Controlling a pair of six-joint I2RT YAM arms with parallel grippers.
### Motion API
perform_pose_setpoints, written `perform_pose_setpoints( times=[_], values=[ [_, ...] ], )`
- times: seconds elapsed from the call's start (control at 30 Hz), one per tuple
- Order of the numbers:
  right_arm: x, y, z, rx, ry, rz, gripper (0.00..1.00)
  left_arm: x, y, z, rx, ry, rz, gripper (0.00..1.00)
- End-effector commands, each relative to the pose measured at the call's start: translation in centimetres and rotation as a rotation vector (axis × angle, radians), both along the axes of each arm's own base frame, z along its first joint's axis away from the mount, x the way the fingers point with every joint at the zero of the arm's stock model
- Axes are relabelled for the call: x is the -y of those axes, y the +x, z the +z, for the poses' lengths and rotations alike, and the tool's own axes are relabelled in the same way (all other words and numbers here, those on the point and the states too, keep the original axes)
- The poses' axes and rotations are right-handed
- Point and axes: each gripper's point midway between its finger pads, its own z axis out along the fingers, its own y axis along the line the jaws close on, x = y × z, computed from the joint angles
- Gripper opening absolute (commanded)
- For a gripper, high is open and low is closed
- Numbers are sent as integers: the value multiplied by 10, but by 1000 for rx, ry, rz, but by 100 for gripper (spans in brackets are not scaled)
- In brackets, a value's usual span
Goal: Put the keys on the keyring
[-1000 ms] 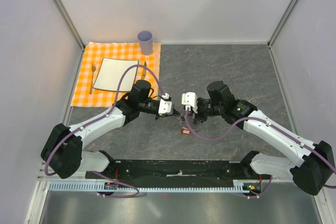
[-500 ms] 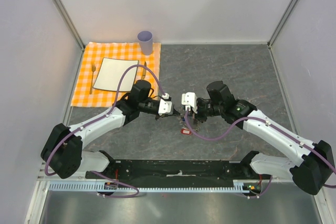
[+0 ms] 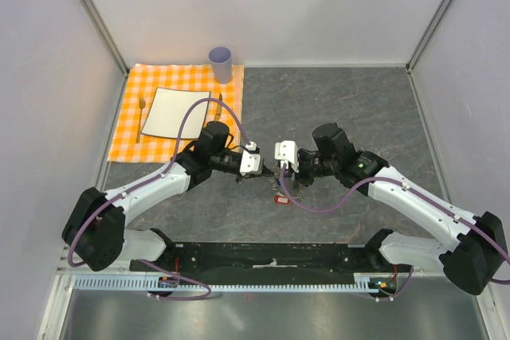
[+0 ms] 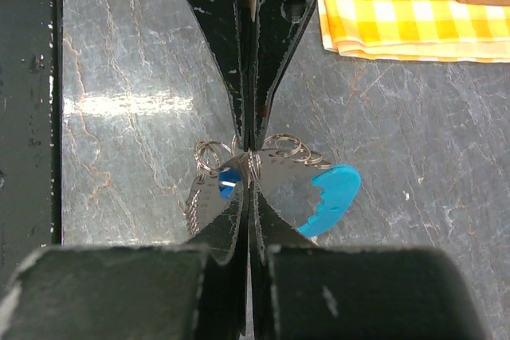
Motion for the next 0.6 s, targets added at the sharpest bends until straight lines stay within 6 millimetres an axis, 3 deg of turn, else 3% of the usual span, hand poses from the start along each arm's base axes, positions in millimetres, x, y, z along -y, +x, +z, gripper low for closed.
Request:
perform_pose_setpoints(
  times=[0.0,0.57],
  values=[
    [1,7,21,77,26,-16,0,7,4,24,73,-64,-31,2],
    [-2,5,20,60,23,8,0,8,3,25,68,-67,-42,2]
  ],
)
